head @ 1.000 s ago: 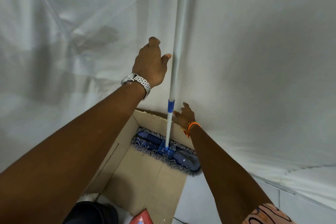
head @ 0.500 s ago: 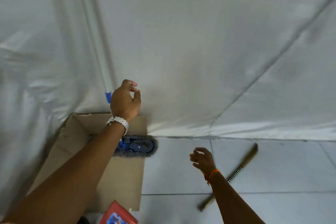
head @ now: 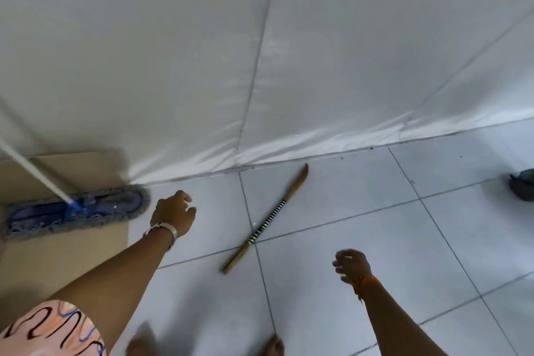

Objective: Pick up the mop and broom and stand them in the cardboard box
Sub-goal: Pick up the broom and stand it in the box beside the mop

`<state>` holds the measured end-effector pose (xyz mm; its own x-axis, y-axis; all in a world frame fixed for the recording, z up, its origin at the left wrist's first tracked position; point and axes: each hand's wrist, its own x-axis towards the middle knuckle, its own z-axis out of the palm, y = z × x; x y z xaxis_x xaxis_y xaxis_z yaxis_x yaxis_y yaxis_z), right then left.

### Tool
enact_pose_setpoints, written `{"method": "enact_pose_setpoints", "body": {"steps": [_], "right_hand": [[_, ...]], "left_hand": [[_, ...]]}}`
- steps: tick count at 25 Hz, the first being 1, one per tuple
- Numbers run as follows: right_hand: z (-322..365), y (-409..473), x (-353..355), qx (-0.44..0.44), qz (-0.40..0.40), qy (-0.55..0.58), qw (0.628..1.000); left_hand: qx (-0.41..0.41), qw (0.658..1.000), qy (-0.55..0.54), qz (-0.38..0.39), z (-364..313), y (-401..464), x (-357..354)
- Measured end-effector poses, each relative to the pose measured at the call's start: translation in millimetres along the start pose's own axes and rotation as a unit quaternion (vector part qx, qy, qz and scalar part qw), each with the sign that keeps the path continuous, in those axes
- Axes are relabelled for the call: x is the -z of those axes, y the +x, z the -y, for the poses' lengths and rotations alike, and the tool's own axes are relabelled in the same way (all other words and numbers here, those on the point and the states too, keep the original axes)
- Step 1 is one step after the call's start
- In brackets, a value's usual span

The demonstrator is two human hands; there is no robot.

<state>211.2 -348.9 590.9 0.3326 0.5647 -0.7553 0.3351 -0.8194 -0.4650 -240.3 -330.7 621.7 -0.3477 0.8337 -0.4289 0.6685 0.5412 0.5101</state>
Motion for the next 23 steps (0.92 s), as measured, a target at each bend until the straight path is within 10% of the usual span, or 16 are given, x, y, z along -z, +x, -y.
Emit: {"method": "enact_pose_setpoints", "body": {"steps": [8,23], "right_hand": [[75.3,119.4,21.4,0.157,0.061,-0.272,0.947],[48.4,536.8,-176.8,0.371,0.162,-0.653,0.640]], "left_hand": [[0.068,0.995,0.000,0.072,-32.9,12.4,-133.2],[0.168,0.978,0.040,0.119,90.1,209.4,-473.7]]}}
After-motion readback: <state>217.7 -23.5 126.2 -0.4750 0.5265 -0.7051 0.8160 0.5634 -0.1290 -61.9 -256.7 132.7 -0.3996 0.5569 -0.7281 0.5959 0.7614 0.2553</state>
